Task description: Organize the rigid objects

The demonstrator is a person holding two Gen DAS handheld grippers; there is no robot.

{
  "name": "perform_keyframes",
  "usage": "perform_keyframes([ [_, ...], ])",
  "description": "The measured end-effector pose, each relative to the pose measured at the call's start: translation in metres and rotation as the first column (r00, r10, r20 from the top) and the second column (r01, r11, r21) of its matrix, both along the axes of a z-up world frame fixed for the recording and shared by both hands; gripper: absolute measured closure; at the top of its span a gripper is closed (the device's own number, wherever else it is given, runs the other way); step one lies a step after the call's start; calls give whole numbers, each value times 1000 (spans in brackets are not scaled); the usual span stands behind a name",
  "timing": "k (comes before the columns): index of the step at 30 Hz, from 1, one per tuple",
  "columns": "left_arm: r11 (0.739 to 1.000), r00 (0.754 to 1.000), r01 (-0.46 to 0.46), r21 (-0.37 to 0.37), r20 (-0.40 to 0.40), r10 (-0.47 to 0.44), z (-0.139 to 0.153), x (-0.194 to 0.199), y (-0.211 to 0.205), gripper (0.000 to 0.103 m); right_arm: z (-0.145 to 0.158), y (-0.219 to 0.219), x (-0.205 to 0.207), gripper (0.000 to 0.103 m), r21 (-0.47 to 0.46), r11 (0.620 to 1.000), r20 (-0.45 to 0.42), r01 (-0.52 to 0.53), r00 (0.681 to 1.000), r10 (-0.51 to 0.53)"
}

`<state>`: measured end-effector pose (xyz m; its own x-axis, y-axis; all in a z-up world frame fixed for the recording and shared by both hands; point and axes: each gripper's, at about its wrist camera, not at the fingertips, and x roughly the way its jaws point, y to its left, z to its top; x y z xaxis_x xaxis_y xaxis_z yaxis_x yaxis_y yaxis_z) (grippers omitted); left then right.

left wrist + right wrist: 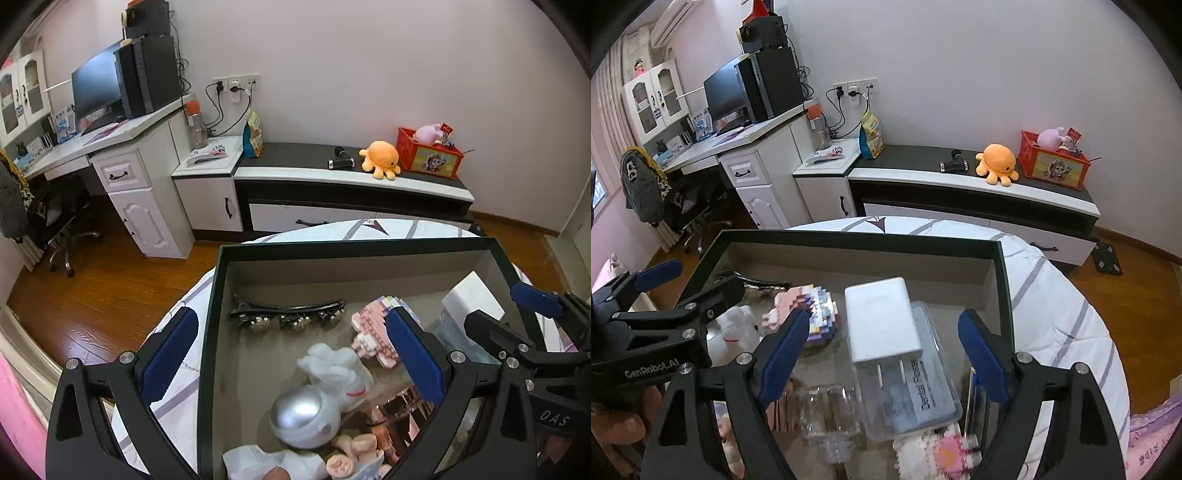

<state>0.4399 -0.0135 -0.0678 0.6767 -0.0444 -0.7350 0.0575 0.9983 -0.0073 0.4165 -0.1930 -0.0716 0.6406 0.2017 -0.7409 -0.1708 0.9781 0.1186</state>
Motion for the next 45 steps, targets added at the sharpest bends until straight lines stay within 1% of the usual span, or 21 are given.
perform_keyframes([
  [3,1000,999,-8,-1,37,8,9,-15,3,0,5,-1,-6,16,-2,1000,2,19,1000,-19],
  [4,1000,999,-10,-3,44,10,12,-18,3,0,7,-1,-7,12,-3,1000,2,23,1000,-23],
  [5,1000,999,-10,-5,47,10,14,-21,4,0,8,-2,-10,0,-1,1000,3,31,1000,-31],
  [9,1000,998,-10,7,64,10,22,-42,5,0,18,-1,-19,0,2,998,7,59,998,-59],
  [12,1000,997,-12,3,73,12,26,-59,7,0,28,1,-32,0,-8,997,22,74,997,-74],
  [17,1000,993,-14,1,117,13,43,-99,8,0,45,0,-63,0,6,997,55,79,995,-79],
  [23,1000,981,-8,4,194,7,74,-161,8,0,70,-5,-120,0,34,994,120,102,987,-106],
  [27,1000,969,-11,11,249,8,94,-211,8,0,87,-6,-171,0,56,992,172,118,977,-126],
  [30,1000,960,-16,10,281,13,104,-244,6,0,98,-6,-205,0,61,991,207,121,970,-131],
  [32,1000,950,-18,7,311,15,112,-274,5,0,104,-6,-230,0,65,990,235,122,963,-134],
  [34,1000,945,-20,5,326,17,116,-296,4,0,109,-7,-259,0,70,989,259,127,956,-141],
  [40,1000,930,-28,13,367,22,121,-356,-3,0,114,-13,-322,0,84,985,300,148,939,-166],
  [42,1000,925,-26,11,380,20,121,-373,-5,0,114,-14,-335,0,90,984,307,152,936,-172],
  [45,1000,925,-25,4,380,22,119,-390,-6,0,112,-15,-357,0,76,983,325,168,928,-183],
])
